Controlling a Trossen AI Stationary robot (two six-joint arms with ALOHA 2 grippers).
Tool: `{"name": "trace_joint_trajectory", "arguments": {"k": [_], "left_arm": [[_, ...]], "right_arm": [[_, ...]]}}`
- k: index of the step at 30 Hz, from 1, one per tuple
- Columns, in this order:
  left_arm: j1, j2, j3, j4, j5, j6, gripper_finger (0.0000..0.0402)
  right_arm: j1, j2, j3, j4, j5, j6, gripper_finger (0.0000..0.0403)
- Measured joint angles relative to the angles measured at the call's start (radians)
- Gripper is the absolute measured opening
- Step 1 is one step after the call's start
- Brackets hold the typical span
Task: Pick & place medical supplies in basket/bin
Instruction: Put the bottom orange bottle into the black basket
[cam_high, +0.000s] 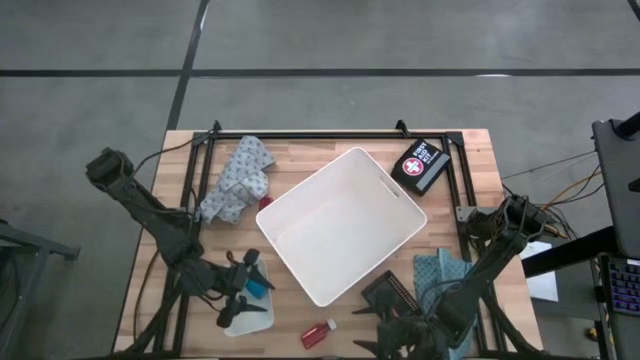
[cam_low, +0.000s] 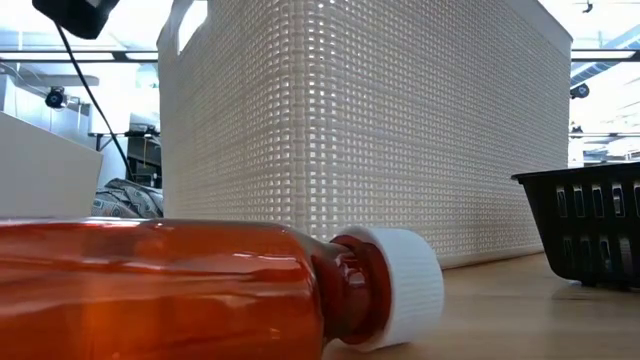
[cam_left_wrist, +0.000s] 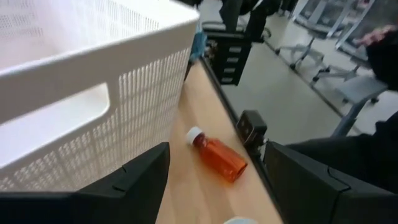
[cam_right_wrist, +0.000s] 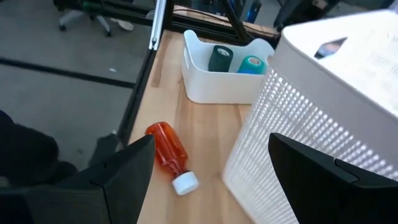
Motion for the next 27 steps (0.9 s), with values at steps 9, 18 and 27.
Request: {"name": "trace_joint_trajectory", "arguments": {"k": [9,18,27], "left_arm": [[0.002,0.000,0.000,-0.011,0.000,0.000,0.0271],[0.002,0.000,0.000,-0.032,0.000,0.000,0.0271],[0.002,0.000,0.000,-0.047,0.000,0.000,0.0271]], "right_arm": [[-0.002,0.000,0.000,0.001,0.000,-0.024,0.0311],[-0.004,0.000,0.000,0.003,0.000,-0.025,0.0311],[-0.008,0.001,0.000,0.031,-0.002,0.053,0.0311]]}}
